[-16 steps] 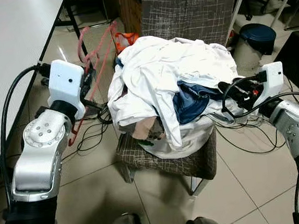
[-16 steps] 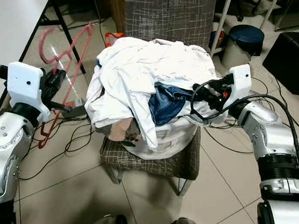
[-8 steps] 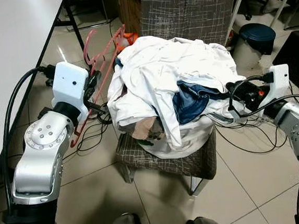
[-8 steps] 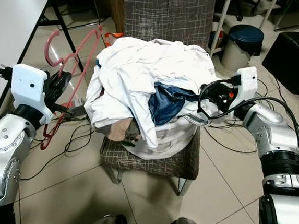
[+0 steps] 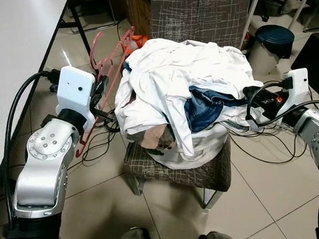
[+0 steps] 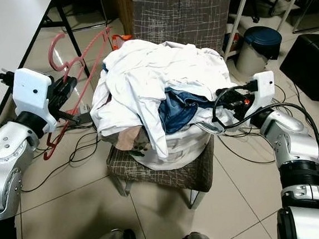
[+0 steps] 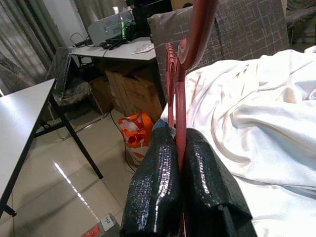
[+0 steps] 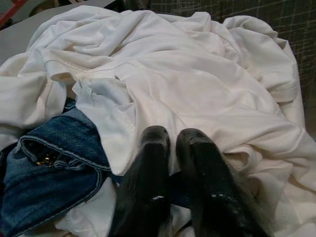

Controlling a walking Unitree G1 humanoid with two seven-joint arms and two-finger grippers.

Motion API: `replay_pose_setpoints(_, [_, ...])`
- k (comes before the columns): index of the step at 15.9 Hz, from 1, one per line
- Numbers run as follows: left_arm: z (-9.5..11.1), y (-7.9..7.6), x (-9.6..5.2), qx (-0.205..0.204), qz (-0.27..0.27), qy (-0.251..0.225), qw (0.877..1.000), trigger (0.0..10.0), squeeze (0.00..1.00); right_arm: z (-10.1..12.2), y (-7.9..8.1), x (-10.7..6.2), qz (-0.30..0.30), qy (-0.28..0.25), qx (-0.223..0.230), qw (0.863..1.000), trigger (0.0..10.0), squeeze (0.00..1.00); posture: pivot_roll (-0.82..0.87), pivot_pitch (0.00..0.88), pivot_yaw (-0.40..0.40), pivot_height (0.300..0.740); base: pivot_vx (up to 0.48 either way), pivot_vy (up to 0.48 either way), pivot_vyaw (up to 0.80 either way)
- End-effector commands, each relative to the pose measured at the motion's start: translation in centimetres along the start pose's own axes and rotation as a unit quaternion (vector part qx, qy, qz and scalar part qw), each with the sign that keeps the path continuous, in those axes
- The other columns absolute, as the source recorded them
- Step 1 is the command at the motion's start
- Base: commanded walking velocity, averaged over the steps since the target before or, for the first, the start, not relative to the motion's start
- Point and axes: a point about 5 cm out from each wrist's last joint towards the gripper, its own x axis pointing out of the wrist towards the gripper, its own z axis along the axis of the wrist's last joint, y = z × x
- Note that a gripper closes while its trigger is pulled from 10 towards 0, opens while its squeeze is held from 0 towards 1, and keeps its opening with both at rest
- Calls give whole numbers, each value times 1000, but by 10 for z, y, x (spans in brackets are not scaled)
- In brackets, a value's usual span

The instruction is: Hang hanger

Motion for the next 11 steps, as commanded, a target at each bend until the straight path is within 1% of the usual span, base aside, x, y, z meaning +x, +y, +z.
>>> replay_pose_setpoints(1, [2, -1, -1, 4, -3, 0, 1000, 10000, 0, 11, -4, -2, 3, -21, -4, 1000, 0, 0, -32, 118, 33, 740, 0, 0, 0])
replay_pose_setpoints(4, [1, -2, -1, 3, -1, 0, 1000, 10000, 0, 17, -5, -10, 19, -30, -4, 999, 0, 0, -37, 122, 31, 740, 0, 0, 0])
replay_pose_setpoints(5, [1, -3, -1, 3, 0, 0, 1000, 10000, 0, 21, -4, -19, 37, -32, -8, 999, 0, 0, -39, 125, 31, 740, 0, 0, 0])
replay_pose_setpoints(6, [1, -2, -1, 2, 1, 0, 1000, 10000, 0, 23, -4, -22, 43, -33, -10, 998, 0, 0, -39, 125, 31, 740, 0, 0, 0])
replay_pose_setpoints(7, [1, -2, -1, 2, 3, 0, 1000, 10000, 0, 27, -4, -32, 56, -37, -7, 998, 0, 0, -42, 129, 26, 740, 0, 0, 0])
replay_pose_setpoints(8, [1, -2, -1, 2, 5, 0, 1000, 10000, 0, 32, -3, -48, 81, -30, -11, 996, 0, 0, -45, 131, 26, 740, 0, 0, 0])
replay_pose_setpoints(10, [0, -3, -1, 0, 4, 0, 1000, 10000, 0, 36, -3, -63, 87, -26, -19, 996, 0, 0, -56, 132, 32, 740, 0, 0, 0])
replay_pose_setpoints(11, [0, -3, -1, 1, 4, 0, 1000, 10000, 0, 37, -4, -66, 79, -28, -29, 996, 0, 0, -62, 133, 38, 740, 0, 0, 0])
